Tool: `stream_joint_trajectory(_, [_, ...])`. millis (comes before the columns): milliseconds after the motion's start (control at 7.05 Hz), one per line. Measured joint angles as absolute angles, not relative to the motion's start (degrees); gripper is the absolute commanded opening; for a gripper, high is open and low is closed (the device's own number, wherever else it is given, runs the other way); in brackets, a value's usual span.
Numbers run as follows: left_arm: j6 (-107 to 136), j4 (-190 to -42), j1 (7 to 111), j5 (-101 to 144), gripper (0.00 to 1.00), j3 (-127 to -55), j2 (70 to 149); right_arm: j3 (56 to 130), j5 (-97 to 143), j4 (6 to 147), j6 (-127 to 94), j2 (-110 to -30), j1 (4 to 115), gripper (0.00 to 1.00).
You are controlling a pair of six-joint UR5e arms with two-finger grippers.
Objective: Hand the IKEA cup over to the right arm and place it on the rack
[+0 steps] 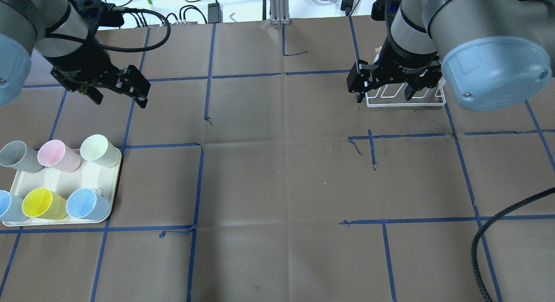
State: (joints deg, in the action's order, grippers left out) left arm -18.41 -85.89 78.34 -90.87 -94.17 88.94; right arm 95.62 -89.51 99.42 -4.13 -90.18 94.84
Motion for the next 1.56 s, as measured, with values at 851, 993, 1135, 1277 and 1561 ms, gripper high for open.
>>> stream_joint_trajectory(851, [-29.7,-78.9,63.6,-90.5,0.98,-99.3,92.5,95.8,-89.5,99.9,-4.2,-90.2,94.8,1.0])
stream_joint_trajectory(993, [-29.4,-75.8,63.6,-90.5,0.98,-101.0,93.8,95.9,-89.5,100.1,-4.5,-90.2,94.8,1.0])
stream_joint_trajectory(1135, [-28.9,-72.9,63.6,-90.4,0.98,-102.8,94.9,96.0,-89.3,100.2,-4.9,-90.2,94.9,1.0])
stream_joint_trajectory(1277, [-28.7,-69.6,63.6,-90.4,0.98,-104.9,95.8,96.1,-88.9,101.0,-5.3,-90.1,94.9,1.0])
stream_joint_trajectory(1561, [-28.6,-62.2,63.6,-90.4,0.98,-109.7,97.4,97.3,-88.6,106.6,-7.0,-89.8,94.9,1.0])
